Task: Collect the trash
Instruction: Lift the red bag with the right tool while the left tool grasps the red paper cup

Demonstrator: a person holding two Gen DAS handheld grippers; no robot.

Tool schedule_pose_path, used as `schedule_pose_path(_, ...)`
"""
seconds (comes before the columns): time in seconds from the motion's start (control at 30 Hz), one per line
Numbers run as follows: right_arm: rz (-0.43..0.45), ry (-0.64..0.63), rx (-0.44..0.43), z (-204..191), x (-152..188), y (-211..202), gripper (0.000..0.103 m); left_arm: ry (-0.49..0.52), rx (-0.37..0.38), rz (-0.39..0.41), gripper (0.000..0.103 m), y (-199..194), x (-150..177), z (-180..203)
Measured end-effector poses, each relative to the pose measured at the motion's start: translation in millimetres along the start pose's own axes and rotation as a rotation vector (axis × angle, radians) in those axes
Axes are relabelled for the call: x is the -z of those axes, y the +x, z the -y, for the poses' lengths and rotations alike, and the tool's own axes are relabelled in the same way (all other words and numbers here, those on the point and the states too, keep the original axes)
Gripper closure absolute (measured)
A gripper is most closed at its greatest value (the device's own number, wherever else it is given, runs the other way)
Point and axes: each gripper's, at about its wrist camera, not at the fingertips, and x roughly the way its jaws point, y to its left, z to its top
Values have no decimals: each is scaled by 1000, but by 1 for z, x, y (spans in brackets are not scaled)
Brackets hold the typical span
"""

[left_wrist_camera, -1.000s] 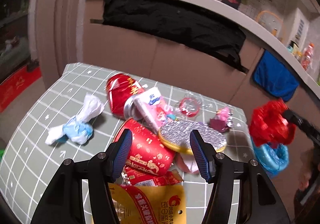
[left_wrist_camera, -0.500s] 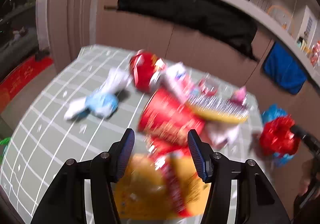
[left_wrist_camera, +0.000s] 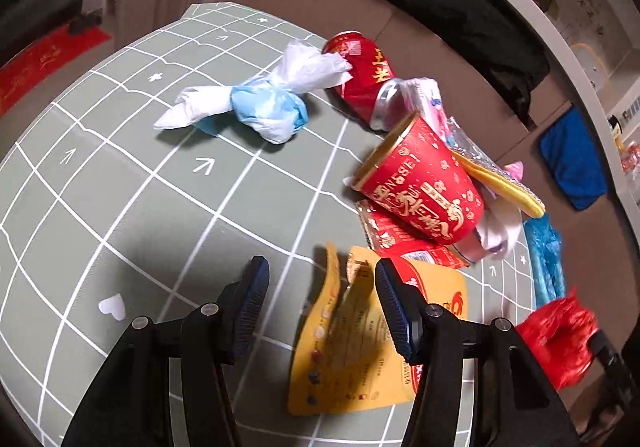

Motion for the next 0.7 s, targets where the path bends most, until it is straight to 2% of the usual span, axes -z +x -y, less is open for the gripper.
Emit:
schedule_pose_path(0.23, -66, -27, 76, -19, 17, 29, 80, 9, 159, -60, 48, -3, 6, 19)
schedule_pose_path(0.4, -65, -31, 116, -15, 20, 26, 80, 58, 207, -86, 51, -8, 9, 40)
schedule_pose_path(0.47, -66, -26, 119, -11, 23, 21, 80, 94, 157, -74, 51, -10, 13, 46)
schedule_pose_path(0.57, -80, -42, 107, -15, 28, 18, 80, 105, 34, -44, 51, -14, 14, 42)
schedule_pose_path(0.7, -102, -98, 131, -22, 36, 18, 80, 51, 33, -59, 51, -17, 16, 27)
